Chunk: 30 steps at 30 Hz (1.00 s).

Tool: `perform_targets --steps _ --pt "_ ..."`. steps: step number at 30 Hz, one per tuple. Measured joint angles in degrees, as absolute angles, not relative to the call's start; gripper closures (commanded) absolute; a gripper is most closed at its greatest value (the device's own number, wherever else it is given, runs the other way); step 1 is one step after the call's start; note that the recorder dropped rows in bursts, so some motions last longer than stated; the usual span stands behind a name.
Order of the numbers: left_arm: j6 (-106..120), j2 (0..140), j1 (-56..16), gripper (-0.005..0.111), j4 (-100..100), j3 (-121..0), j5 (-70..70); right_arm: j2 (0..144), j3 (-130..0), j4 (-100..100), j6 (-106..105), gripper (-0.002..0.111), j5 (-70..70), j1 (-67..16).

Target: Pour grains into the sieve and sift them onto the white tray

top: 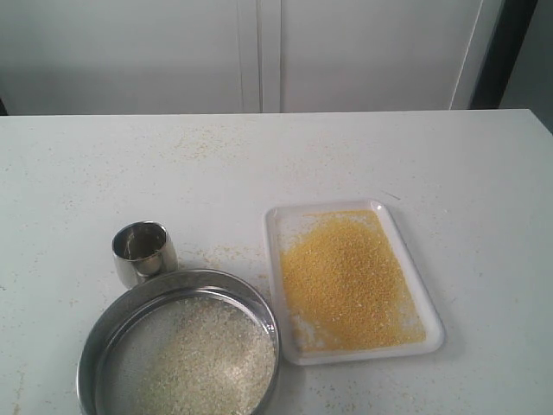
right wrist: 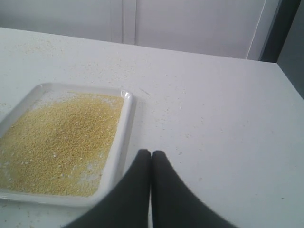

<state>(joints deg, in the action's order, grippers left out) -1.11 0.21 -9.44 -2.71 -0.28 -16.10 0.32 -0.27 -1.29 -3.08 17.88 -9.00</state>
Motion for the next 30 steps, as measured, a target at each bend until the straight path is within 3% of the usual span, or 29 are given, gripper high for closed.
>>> perform_targets --steps 30 --pt "-1.1 0.2 -9.4 0.107 -2.7 -0.3 -16.1 0.3 -0.3 -1.2 -2.9 0.108 18.7 -9.0"
